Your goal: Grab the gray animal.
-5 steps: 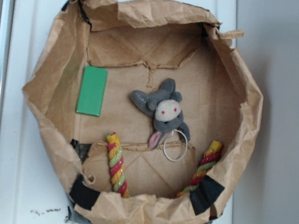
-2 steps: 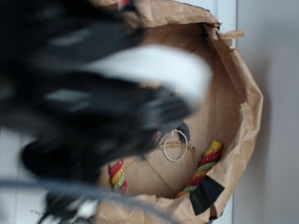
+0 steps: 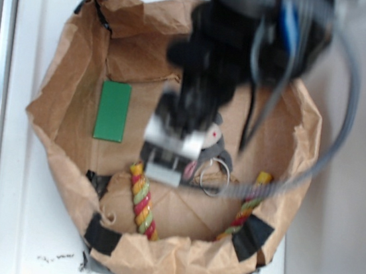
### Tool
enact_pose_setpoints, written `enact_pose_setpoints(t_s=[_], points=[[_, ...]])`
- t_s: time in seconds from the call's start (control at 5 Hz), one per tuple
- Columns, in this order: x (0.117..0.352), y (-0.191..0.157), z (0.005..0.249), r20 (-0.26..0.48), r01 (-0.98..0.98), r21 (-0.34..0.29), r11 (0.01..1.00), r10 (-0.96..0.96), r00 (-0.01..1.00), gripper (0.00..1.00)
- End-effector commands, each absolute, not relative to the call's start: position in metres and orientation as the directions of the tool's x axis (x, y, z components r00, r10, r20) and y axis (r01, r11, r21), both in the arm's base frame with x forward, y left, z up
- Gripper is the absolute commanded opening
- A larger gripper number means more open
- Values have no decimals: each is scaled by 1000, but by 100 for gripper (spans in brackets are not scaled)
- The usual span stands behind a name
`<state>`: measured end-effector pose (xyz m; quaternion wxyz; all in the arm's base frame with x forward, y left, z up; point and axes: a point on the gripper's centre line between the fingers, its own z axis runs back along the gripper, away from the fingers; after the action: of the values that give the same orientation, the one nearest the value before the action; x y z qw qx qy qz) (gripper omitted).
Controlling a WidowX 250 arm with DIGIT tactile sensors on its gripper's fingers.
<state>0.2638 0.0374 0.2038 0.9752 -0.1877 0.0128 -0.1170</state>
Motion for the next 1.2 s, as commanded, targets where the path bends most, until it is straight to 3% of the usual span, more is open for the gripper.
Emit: enact_pose_setpoints(t_s=[0.0, 0.2, 0.6, 0.8, 1.0], points=[[262, 34, 221, 83, 250, -340, 906, -236, 968, 100], [262, 34, 221, 83, 250, -340, 906, -236, 968, 100], [294, 35, 180, 176, 455, -336, 824, -420, 890, 100], [300, 37, 155, 194, 520, -302, 799, -483, 854, 100], [288, 41, 130, 212, 579, -237, 780, -540, 815, 100]])
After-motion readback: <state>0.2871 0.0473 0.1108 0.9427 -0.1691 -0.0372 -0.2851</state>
